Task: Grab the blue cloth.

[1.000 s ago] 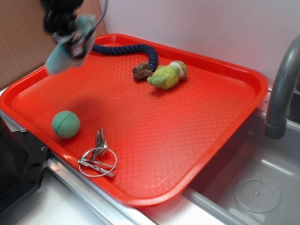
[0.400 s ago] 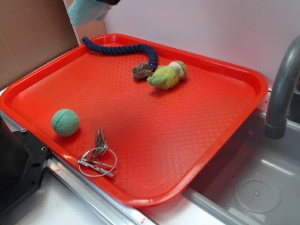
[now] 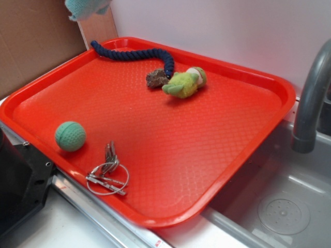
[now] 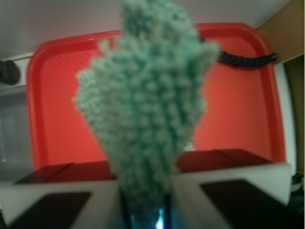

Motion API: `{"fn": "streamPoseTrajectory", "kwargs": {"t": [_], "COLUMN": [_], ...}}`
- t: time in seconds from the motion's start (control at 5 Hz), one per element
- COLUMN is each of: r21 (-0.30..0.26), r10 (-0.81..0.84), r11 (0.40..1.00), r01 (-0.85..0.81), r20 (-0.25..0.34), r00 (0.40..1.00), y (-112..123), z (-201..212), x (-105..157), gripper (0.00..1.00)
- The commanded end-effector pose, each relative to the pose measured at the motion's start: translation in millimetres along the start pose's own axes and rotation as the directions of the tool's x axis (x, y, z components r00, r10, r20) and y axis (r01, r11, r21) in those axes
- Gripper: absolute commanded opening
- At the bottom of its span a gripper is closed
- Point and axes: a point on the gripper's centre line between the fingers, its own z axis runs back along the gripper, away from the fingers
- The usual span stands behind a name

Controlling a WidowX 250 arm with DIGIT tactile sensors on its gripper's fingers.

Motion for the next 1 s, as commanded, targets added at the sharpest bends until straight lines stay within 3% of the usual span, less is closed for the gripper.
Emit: {"fn": "streamPoseTrajectory", "kwargs": {"t": [0.0, 0.2, 0.4, 0.8], "r21": [-0.023, -0.021, 0.041, 0.078], "r10": [0.006, 0.005, -0.005, 0.019], "r11": [1.0, 1.0, 0.999, 0.997], "r01": [-0.004, -0.003, 0.0, -0.03], "r20": [0.086, 0.099, 0.123, 0.139], "r00": [0.996, 0.995, 0.992, 0.99], "y": [1.4, -0.7, 0.2, 7.8], "z": [23.2, 28.4, 21.9, 19.5], "x": [7.8, 8.2, 2.5, -1.5], "gripper": [0.0, 0.0, 0.0, 0.0]}}
